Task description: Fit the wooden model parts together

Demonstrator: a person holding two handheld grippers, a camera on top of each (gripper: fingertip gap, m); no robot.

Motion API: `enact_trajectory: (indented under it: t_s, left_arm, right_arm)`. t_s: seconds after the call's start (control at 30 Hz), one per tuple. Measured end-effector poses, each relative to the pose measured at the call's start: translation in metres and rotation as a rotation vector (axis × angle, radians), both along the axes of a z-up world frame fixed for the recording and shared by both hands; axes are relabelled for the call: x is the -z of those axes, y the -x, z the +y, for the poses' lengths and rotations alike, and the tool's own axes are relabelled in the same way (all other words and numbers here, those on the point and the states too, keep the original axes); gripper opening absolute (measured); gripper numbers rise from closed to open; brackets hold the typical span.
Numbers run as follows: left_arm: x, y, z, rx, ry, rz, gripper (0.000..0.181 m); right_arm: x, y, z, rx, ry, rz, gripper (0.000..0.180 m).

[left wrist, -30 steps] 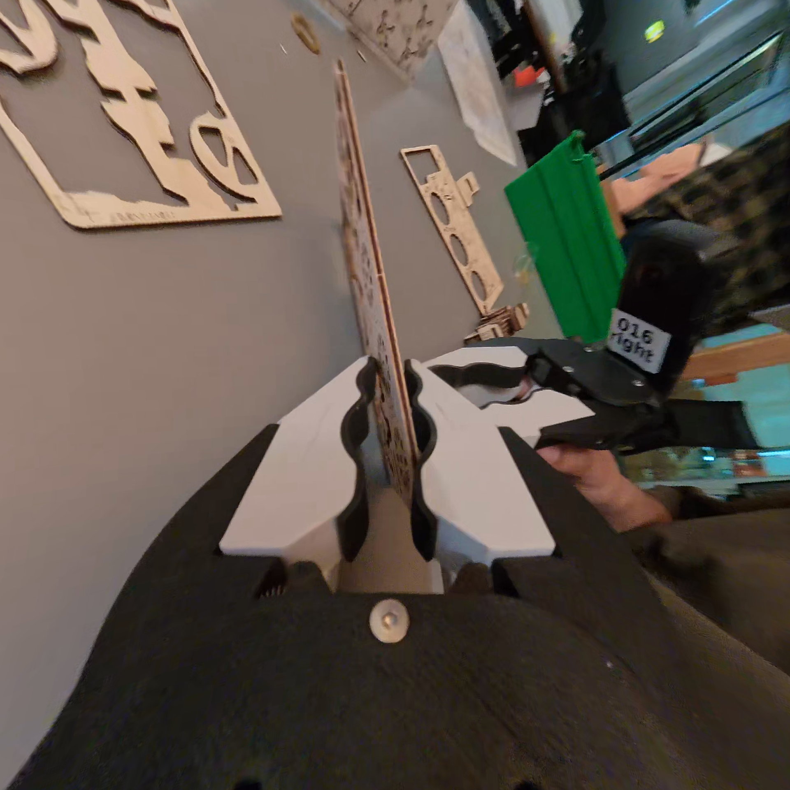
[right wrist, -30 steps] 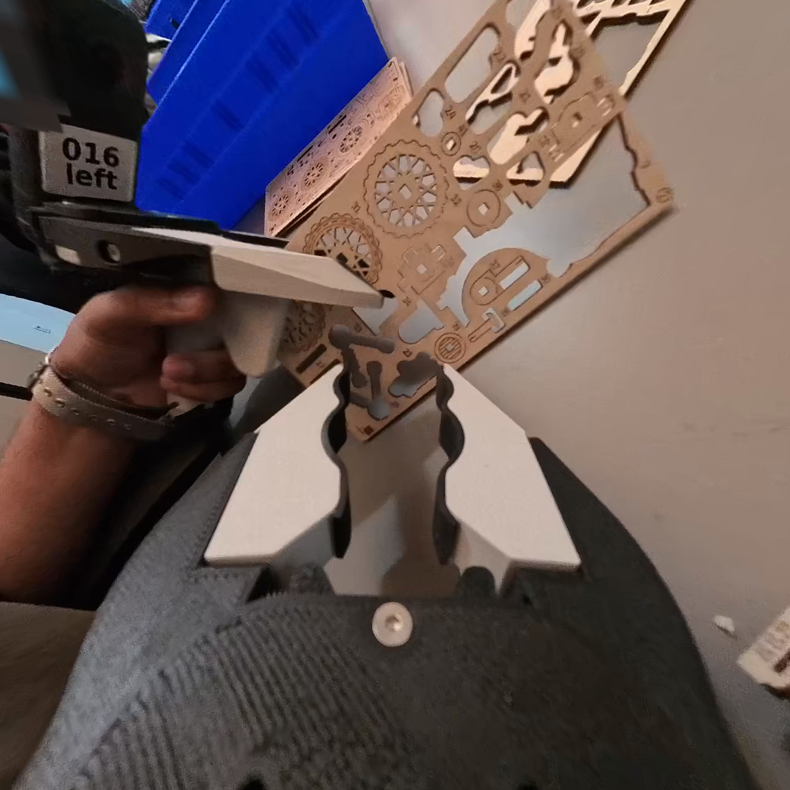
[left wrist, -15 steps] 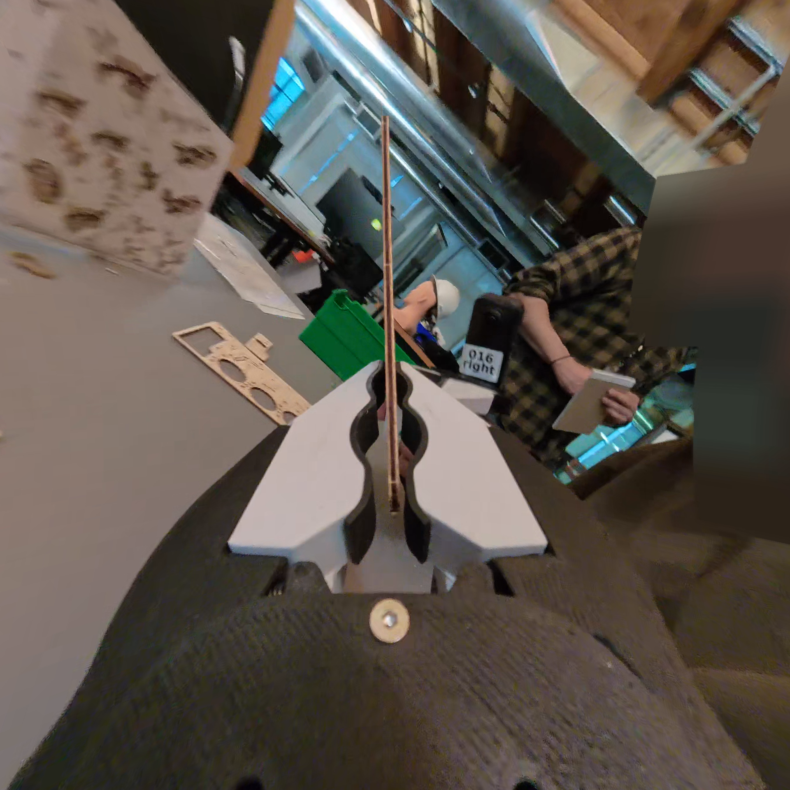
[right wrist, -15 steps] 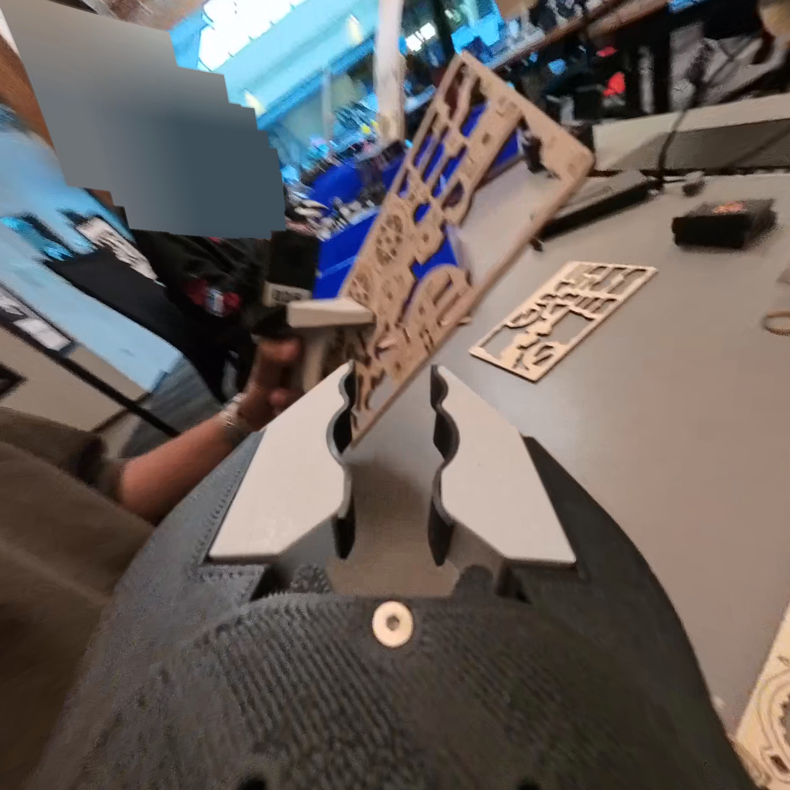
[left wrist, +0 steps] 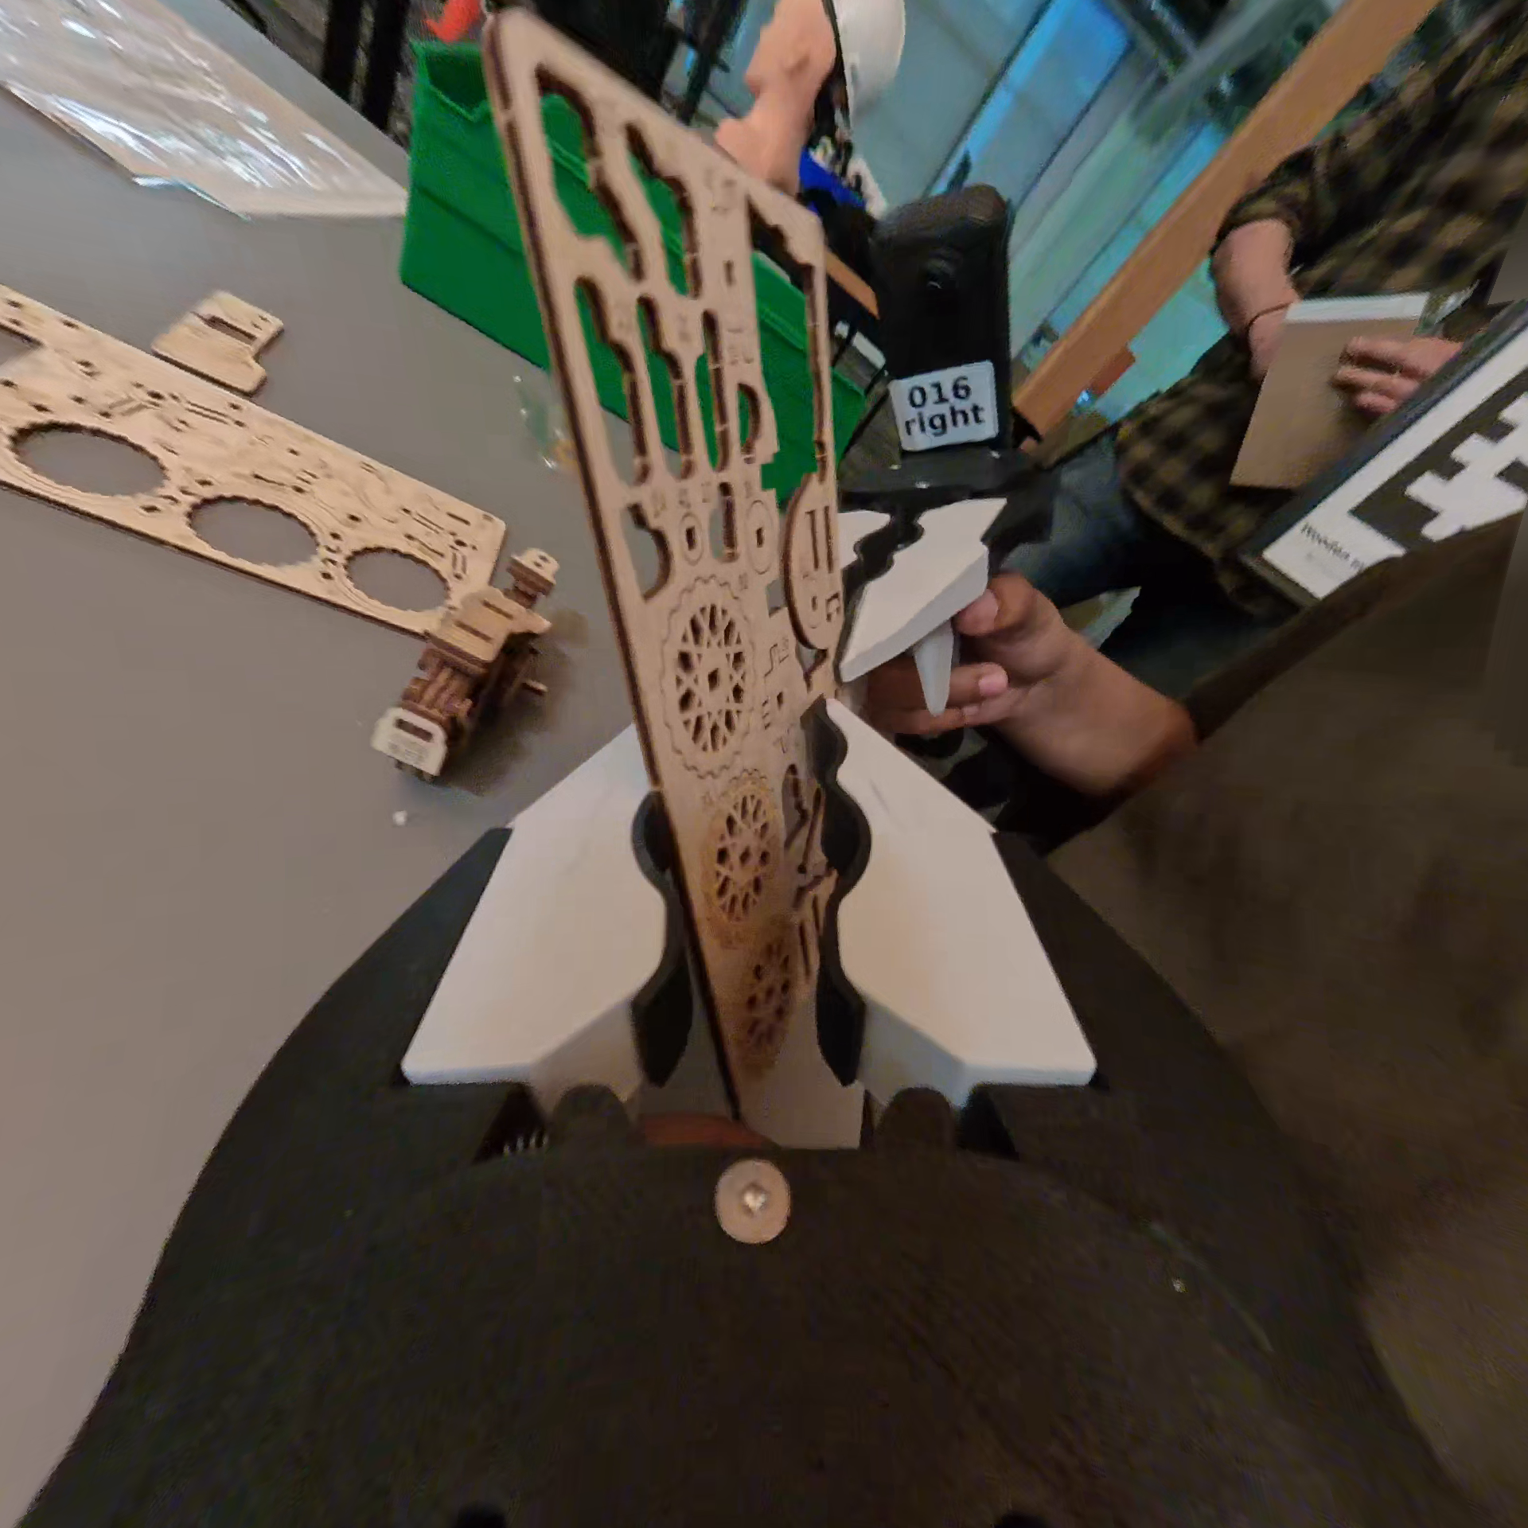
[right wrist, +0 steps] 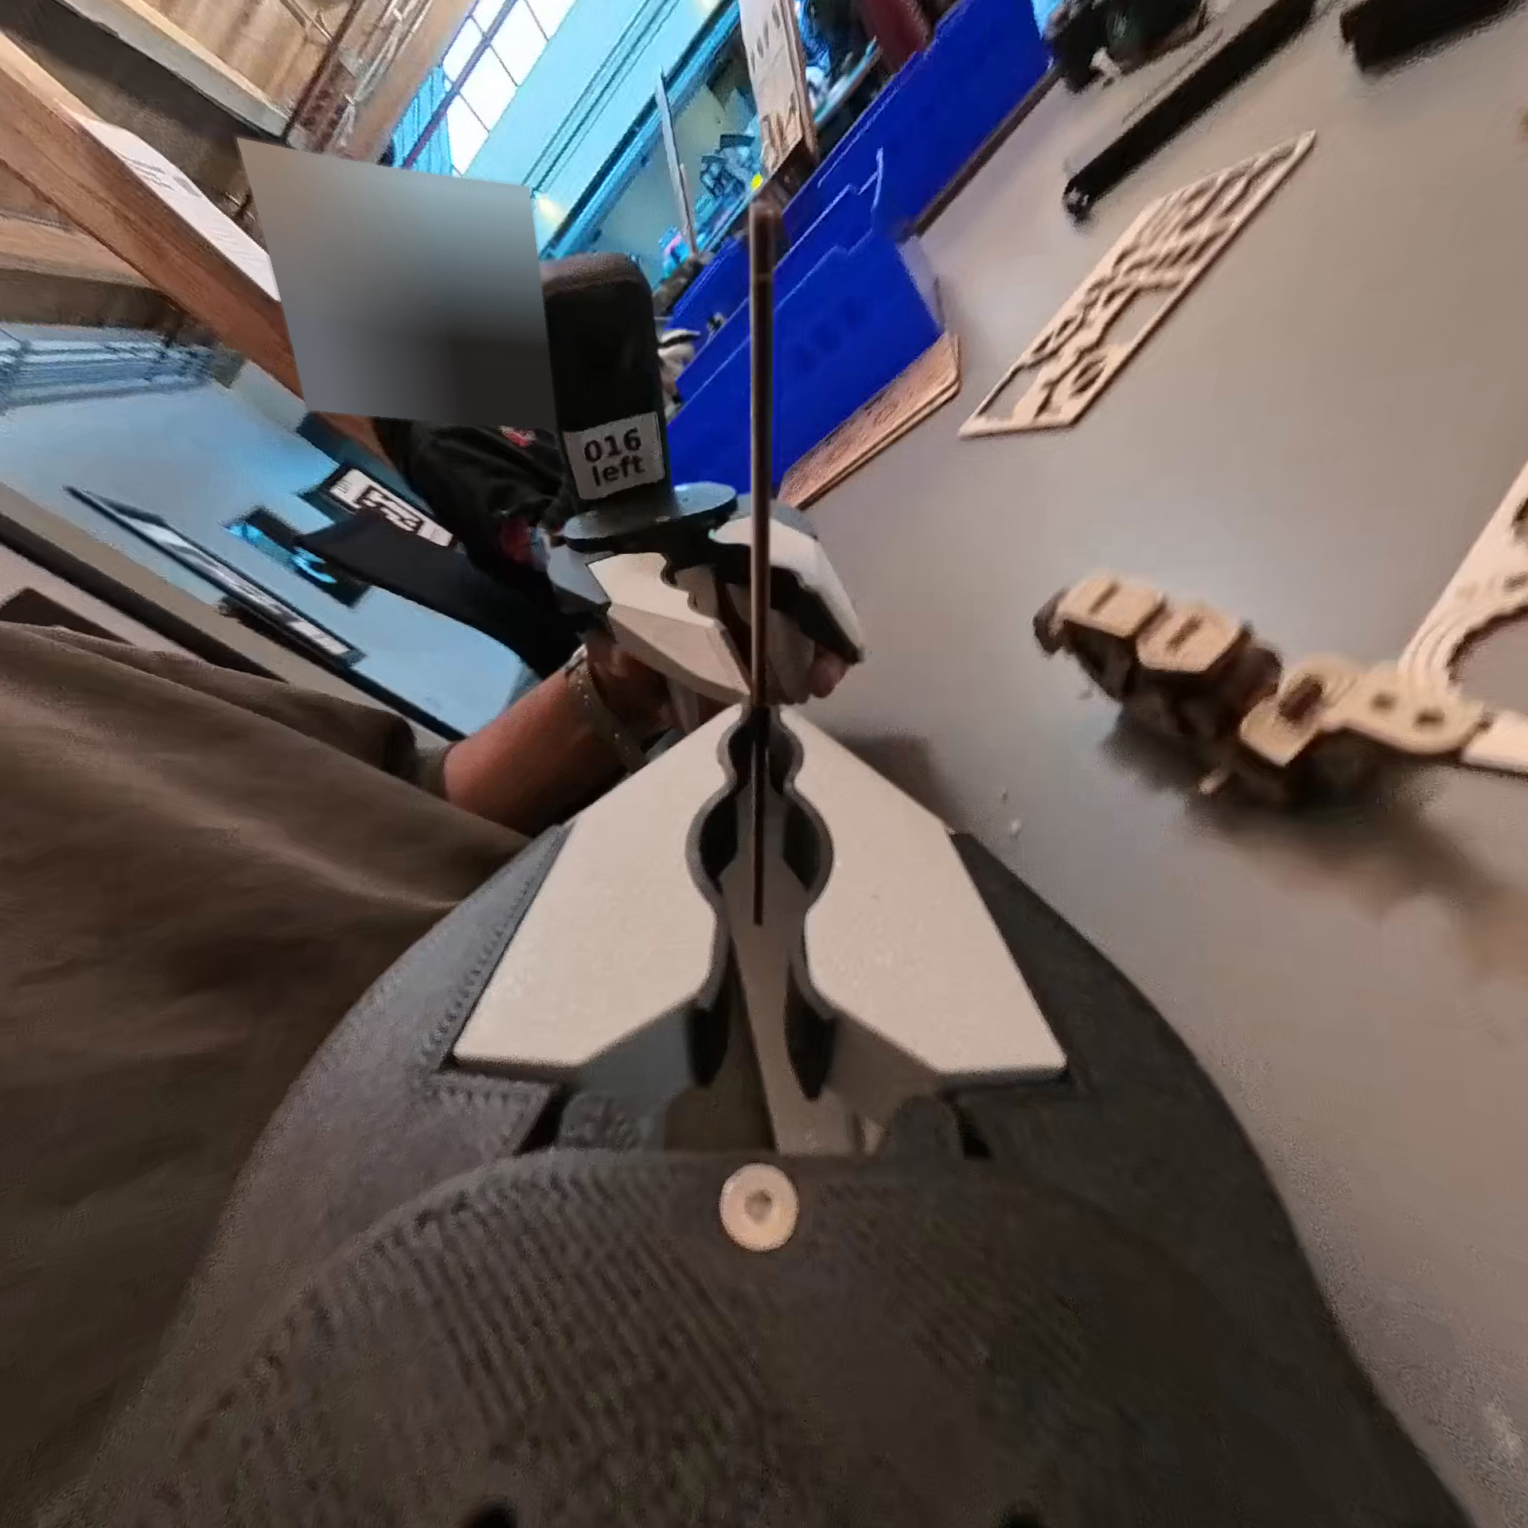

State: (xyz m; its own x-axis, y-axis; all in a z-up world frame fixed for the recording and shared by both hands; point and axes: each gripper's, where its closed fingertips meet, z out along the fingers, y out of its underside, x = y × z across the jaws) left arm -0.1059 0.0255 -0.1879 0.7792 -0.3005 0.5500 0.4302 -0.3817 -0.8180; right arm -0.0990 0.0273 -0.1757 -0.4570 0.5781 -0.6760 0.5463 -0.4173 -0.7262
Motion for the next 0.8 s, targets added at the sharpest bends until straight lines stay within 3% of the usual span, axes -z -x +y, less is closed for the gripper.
enact_trajectory:
  t_s: [0.1,0.23,0.4,0.5,0.67,0.8]
  left_arm:
    - [0.006,-0.013,-0.001,0.031,0.024,0.017,0.022]
    - [0.011,-0.017,0.002,0.052,0.065,-0.028,0.001]
    - [-0.009,0.035,-0.012,-0.089,-0.038,-0.17,0.001]
    - [-0.012,0.06,-0.022,-0.135,-0.06,-0.204,0.001]
    - [-0.011,0.065,-0.023,-0.137,-0.055,-0.265,0.0]
    - [-0.006,0.051,-0.021,-0.084,-0.023,-0.246,0.0]
  right_arm:
    - [0.01,-0.016,0.001,-0.021,0.073,-0.053,0.0]
    - [0.025,-0.014,0.013,0.03,0.056,-0.092,0.005]
    - [-0.005,-0.011,0.098,0.349,-0.046,0.098,0.018]
    - [-0.013,-0.019,0.128,0.442,-0.114,0.162,0.019]
    - [-0.007,-0.01,0.102,0.397,-0.154,0.165,0.027]
    - [0.006,-0.004,0.08,0.338,-0.303,0.144,0.03]
